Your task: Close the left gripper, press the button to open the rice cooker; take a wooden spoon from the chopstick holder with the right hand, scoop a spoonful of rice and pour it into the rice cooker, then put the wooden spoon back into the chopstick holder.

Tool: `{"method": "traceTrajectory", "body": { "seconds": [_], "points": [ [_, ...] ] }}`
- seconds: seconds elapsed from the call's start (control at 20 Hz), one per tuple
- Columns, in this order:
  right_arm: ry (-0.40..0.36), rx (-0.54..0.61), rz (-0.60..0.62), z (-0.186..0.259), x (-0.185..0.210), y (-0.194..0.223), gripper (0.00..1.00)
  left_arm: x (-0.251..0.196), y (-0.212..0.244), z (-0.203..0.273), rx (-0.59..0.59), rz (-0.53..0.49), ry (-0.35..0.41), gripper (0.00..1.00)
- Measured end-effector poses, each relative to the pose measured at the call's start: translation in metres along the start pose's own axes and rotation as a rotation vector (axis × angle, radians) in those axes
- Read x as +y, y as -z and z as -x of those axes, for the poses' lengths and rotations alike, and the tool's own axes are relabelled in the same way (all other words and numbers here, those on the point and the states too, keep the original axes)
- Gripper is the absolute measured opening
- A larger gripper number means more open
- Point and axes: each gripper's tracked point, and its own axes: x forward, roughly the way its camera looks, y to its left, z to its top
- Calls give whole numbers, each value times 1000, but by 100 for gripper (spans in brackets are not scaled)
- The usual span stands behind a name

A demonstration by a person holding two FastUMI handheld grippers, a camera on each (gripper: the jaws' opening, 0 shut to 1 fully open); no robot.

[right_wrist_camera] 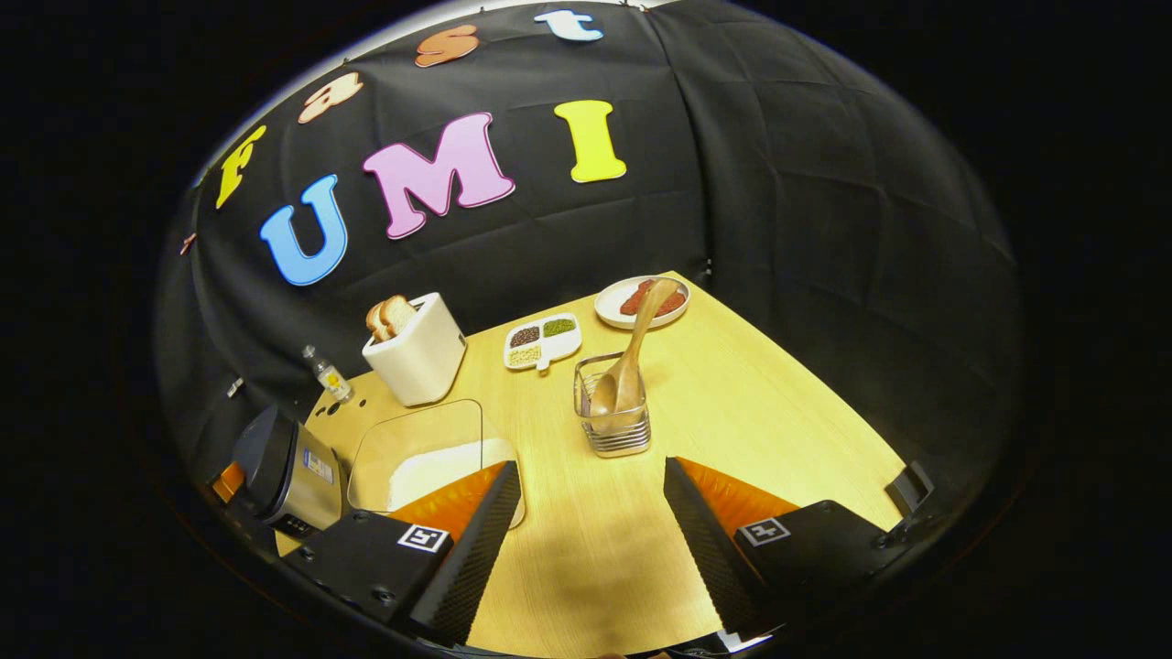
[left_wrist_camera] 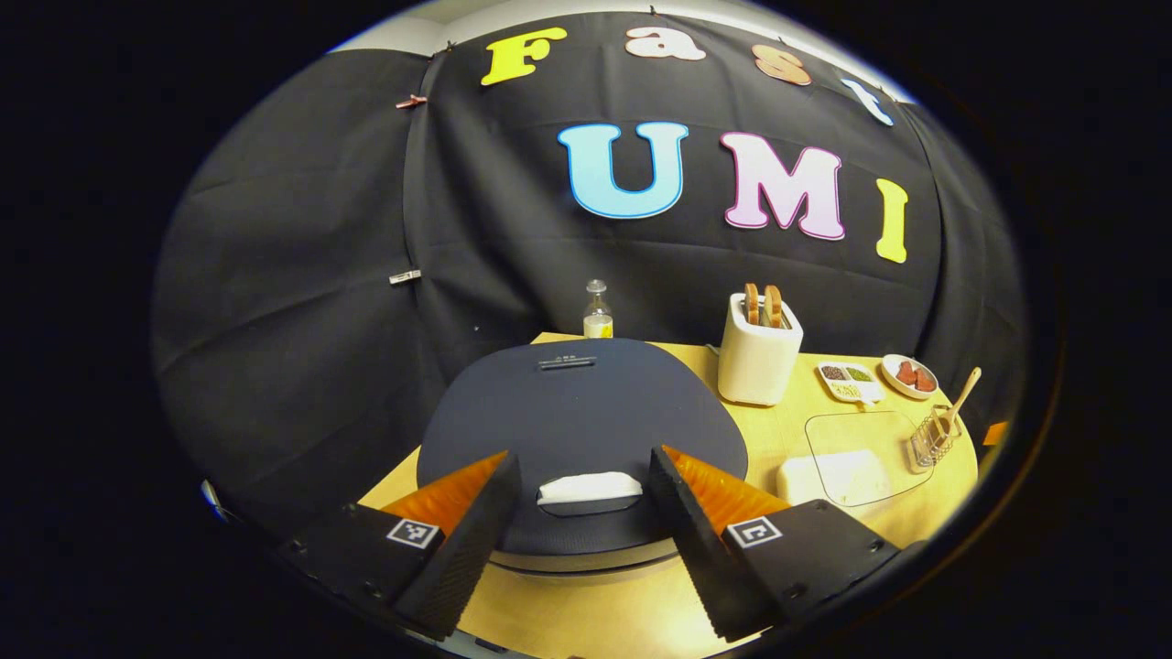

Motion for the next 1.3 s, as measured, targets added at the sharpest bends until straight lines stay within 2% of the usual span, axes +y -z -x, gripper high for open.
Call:
{"method": "traceTrajectory", "body": {
  "seconds": [0.2,0.45,0.65,0.8,1.0,1.15,1.3],
  "points": [
    [-23,-11,-8,5,12,2,99,0,-3,0,-37,-19,10,99],
    [-33,-78,-3,23,19,-18,98,-3,-14,11,-86,-38,38,96],
    [-56,-200,2,46,37,-61,98,-28,-59,46,-199,-47,123,94],
    [-81,-349,26,76,57,-107,98,-47,-98,75,-293,-24,177,94],
    [-103,-496,52,118,73,-143,98,-70,-123,116,-370,-20,227,94],
    [-99,-539,44,144,72,-143,98,-86,-124,145,-409,-59,264,94],
    [-74,-524,107,156,69,-114,98,-103,-110,163,-387,-37,318,94]
  ]
}}
